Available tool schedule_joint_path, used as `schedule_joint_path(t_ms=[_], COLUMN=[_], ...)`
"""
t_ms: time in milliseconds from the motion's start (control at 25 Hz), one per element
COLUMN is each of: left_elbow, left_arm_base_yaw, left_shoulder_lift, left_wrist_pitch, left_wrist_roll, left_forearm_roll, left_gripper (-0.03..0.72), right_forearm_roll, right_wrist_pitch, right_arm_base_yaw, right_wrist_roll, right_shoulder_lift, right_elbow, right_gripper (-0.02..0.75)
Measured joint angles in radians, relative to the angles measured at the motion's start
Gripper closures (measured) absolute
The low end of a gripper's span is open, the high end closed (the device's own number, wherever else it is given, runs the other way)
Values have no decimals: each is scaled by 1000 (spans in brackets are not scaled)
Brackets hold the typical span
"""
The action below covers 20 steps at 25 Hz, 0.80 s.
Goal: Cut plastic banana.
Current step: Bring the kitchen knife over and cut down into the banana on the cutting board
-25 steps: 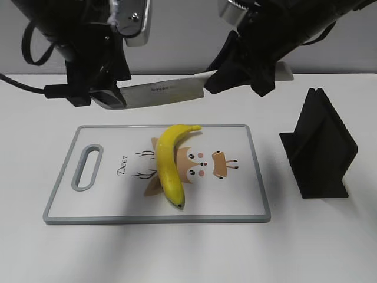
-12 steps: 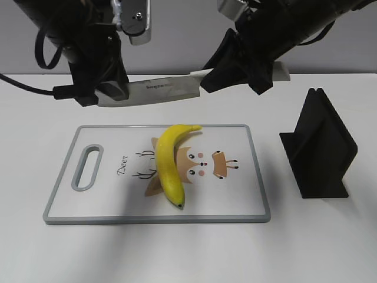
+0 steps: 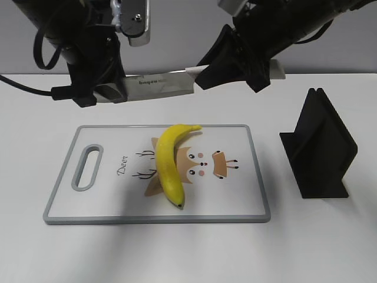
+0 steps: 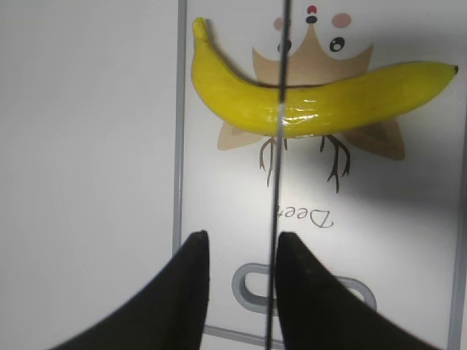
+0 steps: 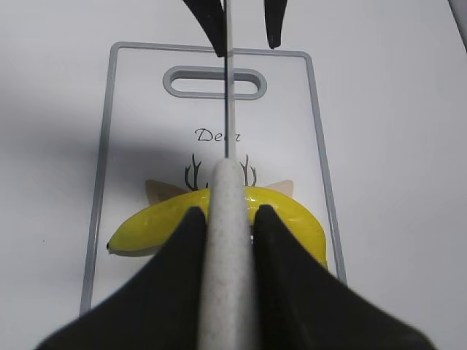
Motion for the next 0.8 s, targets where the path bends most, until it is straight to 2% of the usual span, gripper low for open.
schedule_joint_path(t_ms=[360, 520, 560, 800], left_elbow=[0, 0, 0, 0], left_arm_base_yaw=[0, 0, 0, 0], left_shoulder_lift=[0, 0, 0, 0], left_wrist_pitch=[4, 33, 36, 41], left_wrist_roll=[-1, -2, -2, -2], left_forearm_roll=[-3, -2, -2, -5], left_gripper=[486, 663, 688, 698], right_forearm_roll=[-26, -31, -31, -104], right_wrist_pitch=[-2, -2, -2, -1], right_arm_base_yaw=[0, 0, 0, 3], right_wrist_roll=[0, 12, 18, 79], right_shoulder_lift=[0, 0, 0, 8], right_elbow=[0, 0, 0, -1], right_gripper=[567, 567, 567, 567])
